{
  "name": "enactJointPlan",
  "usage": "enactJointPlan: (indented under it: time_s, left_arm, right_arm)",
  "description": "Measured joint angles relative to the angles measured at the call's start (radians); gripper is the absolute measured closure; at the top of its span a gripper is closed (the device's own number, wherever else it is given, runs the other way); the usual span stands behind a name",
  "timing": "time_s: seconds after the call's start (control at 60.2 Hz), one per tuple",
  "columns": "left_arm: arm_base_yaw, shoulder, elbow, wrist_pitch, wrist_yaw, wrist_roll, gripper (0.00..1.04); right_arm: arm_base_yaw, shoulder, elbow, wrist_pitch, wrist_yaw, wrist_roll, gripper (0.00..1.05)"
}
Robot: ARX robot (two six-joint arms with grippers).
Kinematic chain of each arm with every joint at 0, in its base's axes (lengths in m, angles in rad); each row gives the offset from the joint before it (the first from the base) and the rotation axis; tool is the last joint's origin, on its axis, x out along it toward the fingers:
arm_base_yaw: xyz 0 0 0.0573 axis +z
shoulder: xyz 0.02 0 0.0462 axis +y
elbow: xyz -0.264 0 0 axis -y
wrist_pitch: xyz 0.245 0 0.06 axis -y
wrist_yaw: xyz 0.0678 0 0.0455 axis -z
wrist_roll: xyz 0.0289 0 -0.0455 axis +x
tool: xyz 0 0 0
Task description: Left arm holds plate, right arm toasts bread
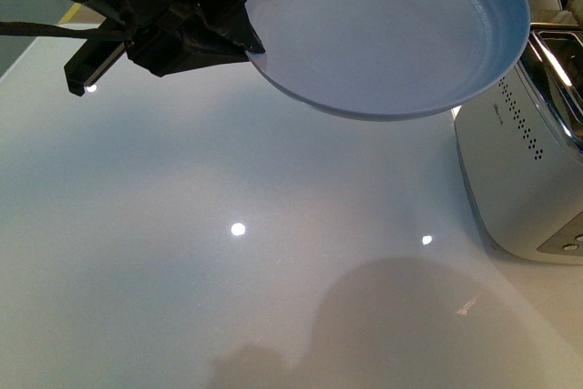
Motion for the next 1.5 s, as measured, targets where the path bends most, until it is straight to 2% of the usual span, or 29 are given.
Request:
enactJointPlan:
  time_s: [0.731, 1.495]
  left_arm:
    - [0.000, 0.000, 0.000, 0.000, 0.000, -0.001, 1.02]
    - [0.000, 0.000, 0.000, 0.000, 0.000, -0.003, 1.02]
  right_arm:
    - [-0.039, 0.065, -0.017, 0.036, -0.028, 0.000, 1.01]
    - [-0.025, 0.144, -0.074, 0.126, -0.027, 0.005, 1.01]
